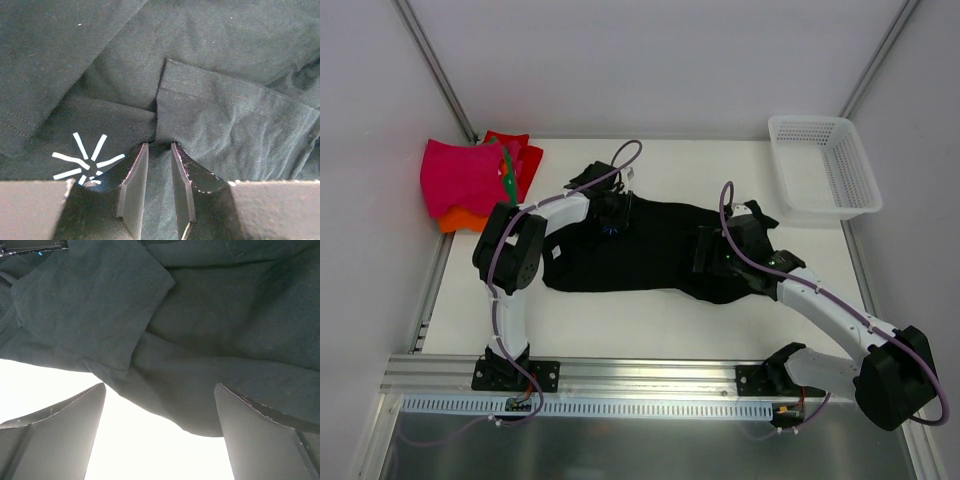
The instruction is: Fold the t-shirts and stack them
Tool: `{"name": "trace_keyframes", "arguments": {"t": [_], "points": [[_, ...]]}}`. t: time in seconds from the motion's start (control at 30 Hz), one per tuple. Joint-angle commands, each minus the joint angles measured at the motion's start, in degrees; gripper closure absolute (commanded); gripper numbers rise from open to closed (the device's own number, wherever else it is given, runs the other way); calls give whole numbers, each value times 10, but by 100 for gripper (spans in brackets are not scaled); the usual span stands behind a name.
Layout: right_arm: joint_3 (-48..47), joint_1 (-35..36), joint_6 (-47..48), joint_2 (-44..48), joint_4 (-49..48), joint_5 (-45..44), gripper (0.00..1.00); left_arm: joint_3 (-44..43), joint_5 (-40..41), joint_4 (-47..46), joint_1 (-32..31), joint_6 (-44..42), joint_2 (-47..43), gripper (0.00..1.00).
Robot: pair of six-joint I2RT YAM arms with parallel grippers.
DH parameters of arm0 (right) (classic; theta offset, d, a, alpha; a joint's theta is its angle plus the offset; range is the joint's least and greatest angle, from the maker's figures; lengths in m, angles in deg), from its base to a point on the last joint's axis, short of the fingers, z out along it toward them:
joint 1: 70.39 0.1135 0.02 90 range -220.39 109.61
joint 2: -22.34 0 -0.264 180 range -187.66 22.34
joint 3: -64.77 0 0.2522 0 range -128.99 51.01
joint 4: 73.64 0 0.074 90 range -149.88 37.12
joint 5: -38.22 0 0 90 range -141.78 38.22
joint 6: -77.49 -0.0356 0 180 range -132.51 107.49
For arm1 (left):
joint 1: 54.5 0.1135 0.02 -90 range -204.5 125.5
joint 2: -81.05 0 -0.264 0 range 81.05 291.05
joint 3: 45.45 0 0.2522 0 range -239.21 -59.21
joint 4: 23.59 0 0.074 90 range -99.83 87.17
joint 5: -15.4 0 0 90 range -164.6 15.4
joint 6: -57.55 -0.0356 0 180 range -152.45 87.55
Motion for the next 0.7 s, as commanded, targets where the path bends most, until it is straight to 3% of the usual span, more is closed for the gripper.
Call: {"name": "trace_keyframes", "arguments": {"t": [0.0, 0.17, 0.2, 0.23, 0.3, 0.5, 0.67], "points": [[1, 3, 0, 11, -13, -6, 5, -15, -8, -13, -9, -20, -8, 75], [1, 3, -2, -3, -19, -3, 5, -13, 1, -13, -9, -31, -15, 78], [2, 3, -2, -6, -21, -4, 5, -13, -1, -13, -9, -30, -15, 83], [1, 3, -2, -7, -21, -4, 5, -14, -2, -13, -11, -29, -14, 93], [1, 3, -2, -10, -21, -5, 5, -14, -3, -13, -13, -31, -12, 100], [1, 2, 0, -9, -18, -15, 5, 1, 12, -13, -17, -27, -26, 100], [1, 2, 4, -6, -11, -28, 5, 50, 85, 0, -43, -24, -127, 100]]}}
